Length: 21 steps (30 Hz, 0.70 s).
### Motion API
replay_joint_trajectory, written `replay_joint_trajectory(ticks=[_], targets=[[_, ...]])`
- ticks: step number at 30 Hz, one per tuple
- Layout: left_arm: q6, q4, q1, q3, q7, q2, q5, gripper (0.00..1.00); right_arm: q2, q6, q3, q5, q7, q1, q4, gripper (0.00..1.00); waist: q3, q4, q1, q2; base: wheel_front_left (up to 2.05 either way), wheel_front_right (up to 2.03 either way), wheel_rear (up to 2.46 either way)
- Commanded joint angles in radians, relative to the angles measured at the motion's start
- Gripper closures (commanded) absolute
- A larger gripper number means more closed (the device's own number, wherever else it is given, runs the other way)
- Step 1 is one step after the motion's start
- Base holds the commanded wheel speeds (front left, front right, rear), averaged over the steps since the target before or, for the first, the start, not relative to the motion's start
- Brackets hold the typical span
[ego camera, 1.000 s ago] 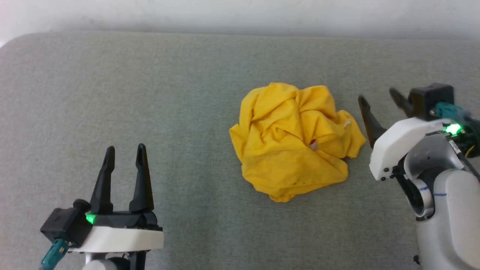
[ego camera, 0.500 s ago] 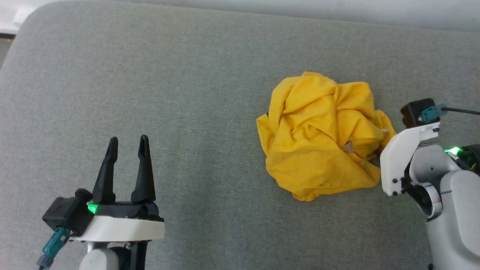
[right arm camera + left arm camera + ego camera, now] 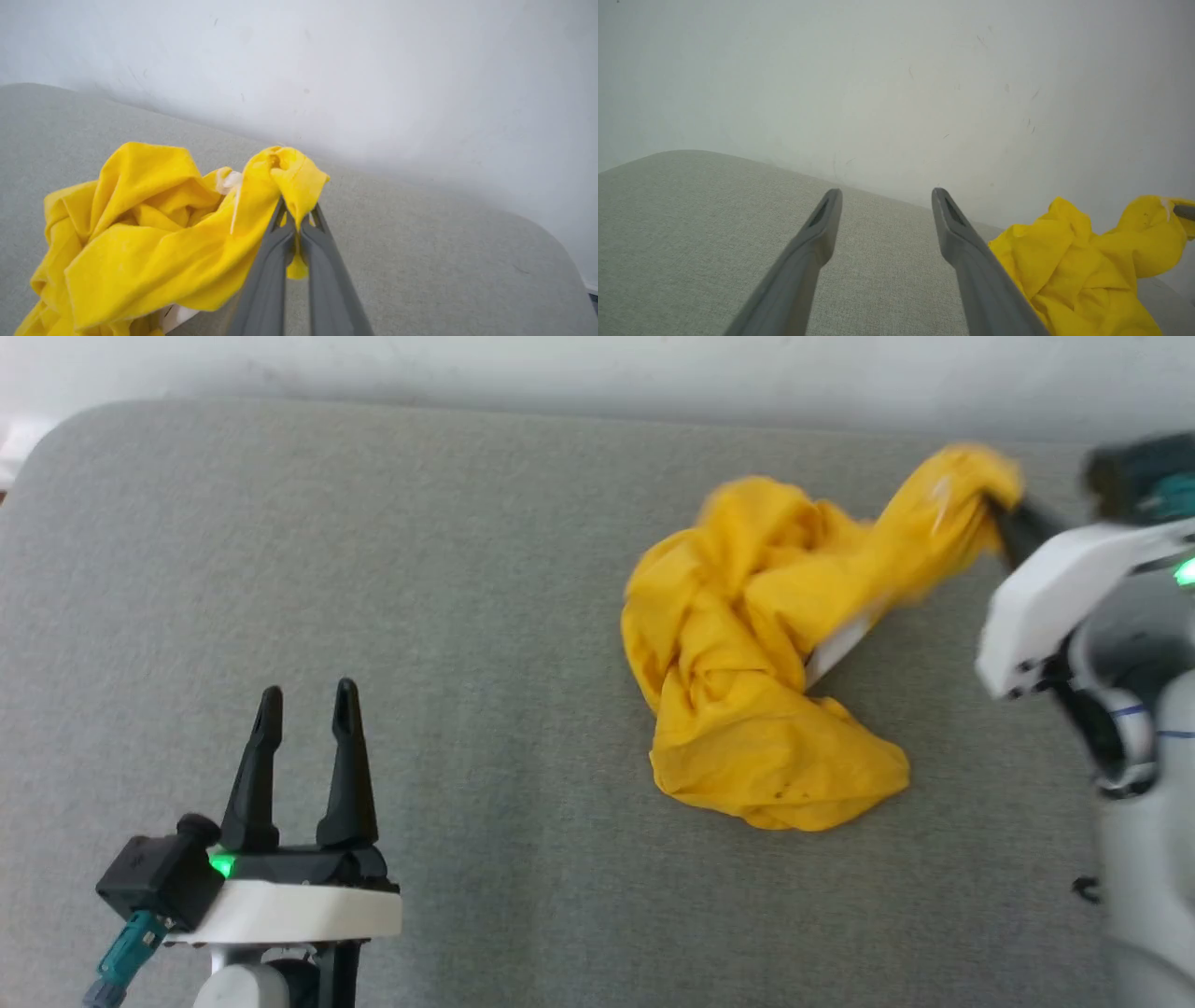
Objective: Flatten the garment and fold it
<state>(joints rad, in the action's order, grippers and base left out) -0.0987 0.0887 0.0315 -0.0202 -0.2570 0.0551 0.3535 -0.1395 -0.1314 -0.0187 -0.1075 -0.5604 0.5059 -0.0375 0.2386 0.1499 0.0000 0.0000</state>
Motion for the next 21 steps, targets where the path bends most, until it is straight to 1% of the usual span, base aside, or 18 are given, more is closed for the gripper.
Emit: replay_joint_trajectory(ticks=[1,4,6,9,12,15,17,19,21], targets=[[0.007,0.005,-0.012,-0.004,-0.005,-0.005,0.001,0.0,-0.003,0.001,-0.017,-0.004,0.008,0.012,0.029,1.0,-0.043,-0.044,0.0,0.0,0.0,0.0,0.0],[0.014,0.012,-0.021,-0.004,-0.005,-0.005,0.0,0.0,-0.005,0.001,-0.078,0.001,0.006,-0.013,0.144,1.0,-0.05,-0.06,0.0,0.0,0.0,0.0,0.0],[0.017,0.014,-0.027,-0.003,-0.005,-0.005,0.0,0.0,-0.003,0.001,-0.128,0.011,-0.005,-0.069,0.222,1.0,-0.049,-0.066,0.0,0.0,0.0,0.0,0.0],[0.018,0.013,-0.035,0.002,-0.005,-0.005,0.003,0.0,0.021,0.001,-0.22,0.026,-0.029,-0.214,0.321,1.0,-0.043,-0.071,0.0,0.0,0.0,0.0,0.0],[0.016,0.01,-0.037,0.007,-0.005,-0.005,0.006,0.0,0.068,0.001,-0.324,0.017,-0.036,-0.395,0.374,1.0,-0.033,-0.068,0.0,0.0,0.0,0.0,0.0],[0.013,0.007,-0.034,0.01,-0.005,-0.005,0.006,0.0,0.087,0.001,-0.407,0.006,-0.008,-0.567,0.361,1.0,-0.022,-0.063,0.0,0.0,0.0,0.0,0.0],[0.011,0.006,-0.032,0.005,-0.005,-0.005,0.001,0.0,0.088,0.001,-0.442,-0.04,0.013,-0.646,0.314,1.0,-0.017,-0.065,0.0,0.0,0.0,0.0,0.0],[0.008,0.006,-0.032,-0.004,-0.005,-0.005,-0.005,0.0,0.089,0.001,-0.447,-0.062,0.038,-0.699,0.269,1.0,-0.014,-0.072,0.0,0.0,0.0,0.0,0.0],[0.006,0.005,-0.032,-0.012,-0.005,-0.005,-0.01,0.0,0.089,0.001,-0.437,-0.075,0.074,-0.714,0.223,1.0,-0.012,-0.081,0.0,0.0,0.0,0.0,0.0]])
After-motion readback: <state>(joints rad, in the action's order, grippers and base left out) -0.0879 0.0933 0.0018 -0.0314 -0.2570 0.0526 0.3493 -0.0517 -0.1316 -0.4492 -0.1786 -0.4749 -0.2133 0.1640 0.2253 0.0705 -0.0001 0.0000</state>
